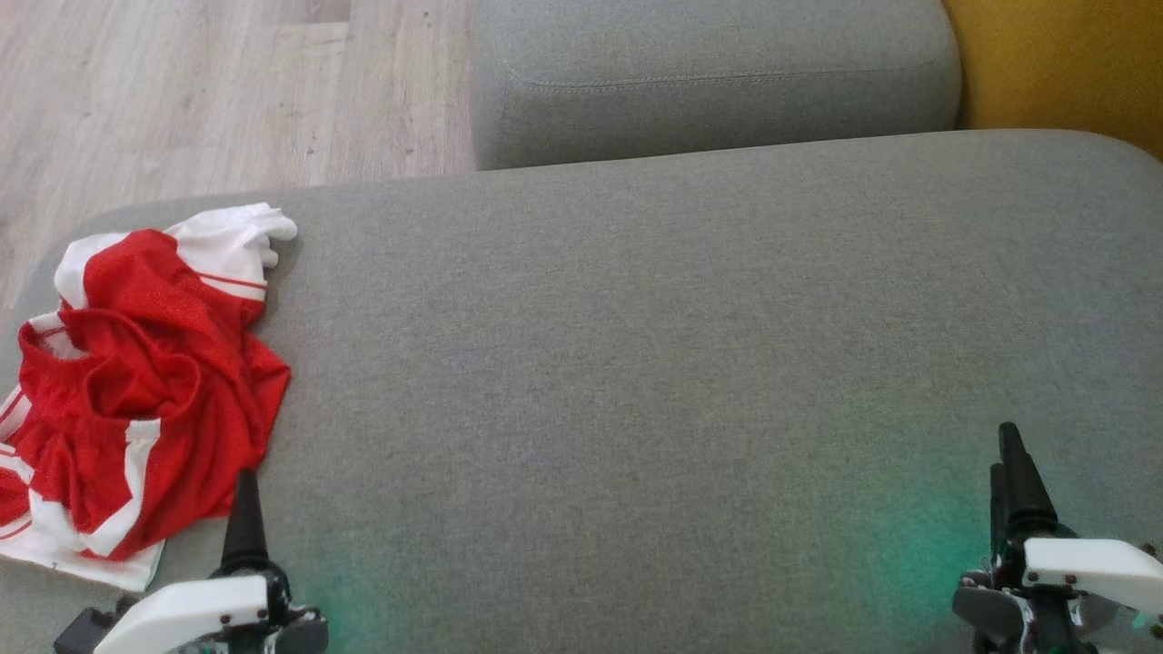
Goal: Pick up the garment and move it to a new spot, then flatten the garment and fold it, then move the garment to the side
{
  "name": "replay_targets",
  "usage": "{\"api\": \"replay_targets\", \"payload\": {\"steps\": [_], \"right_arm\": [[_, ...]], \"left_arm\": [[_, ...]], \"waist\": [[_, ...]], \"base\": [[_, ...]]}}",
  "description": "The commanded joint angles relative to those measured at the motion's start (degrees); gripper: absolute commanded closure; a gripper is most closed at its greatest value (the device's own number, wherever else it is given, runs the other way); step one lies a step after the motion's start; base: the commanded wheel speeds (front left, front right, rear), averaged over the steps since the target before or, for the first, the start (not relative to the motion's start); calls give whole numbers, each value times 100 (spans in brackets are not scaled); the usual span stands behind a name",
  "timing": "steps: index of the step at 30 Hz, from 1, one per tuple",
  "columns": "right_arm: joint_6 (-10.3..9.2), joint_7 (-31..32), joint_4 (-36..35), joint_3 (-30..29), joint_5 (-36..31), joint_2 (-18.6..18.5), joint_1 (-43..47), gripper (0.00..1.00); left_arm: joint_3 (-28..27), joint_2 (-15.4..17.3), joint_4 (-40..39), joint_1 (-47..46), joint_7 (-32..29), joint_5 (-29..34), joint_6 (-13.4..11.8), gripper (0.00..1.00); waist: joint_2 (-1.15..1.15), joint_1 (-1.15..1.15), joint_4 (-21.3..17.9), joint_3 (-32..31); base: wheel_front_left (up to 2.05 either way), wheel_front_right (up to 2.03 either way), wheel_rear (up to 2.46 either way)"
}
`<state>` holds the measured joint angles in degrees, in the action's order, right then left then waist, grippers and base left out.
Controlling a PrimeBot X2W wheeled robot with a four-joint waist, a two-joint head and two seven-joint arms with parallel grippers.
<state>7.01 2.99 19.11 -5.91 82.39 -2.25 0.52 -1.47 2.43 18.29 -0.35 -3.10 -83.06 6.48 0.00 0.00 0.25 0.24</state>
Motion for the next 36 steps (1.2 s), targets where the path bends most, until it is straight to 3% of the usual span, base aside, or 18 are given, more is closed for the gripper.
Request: {"api": "replay_targets", "payload": {"steps": [1,36], "right_arm": [[10,-71,-242,64,-259,-28,-289,0],[22,-662,-564,518,-3042,-40,-347,0]], "left_arm": [[52,22,-240,-308,70,235,-35,0],[734,30,-795,-516,665,2600,-431,0]], "waist": [[0,0,10,2],[0,0,86,32]], "base": [[0,0,0],[0,0,0]]}}
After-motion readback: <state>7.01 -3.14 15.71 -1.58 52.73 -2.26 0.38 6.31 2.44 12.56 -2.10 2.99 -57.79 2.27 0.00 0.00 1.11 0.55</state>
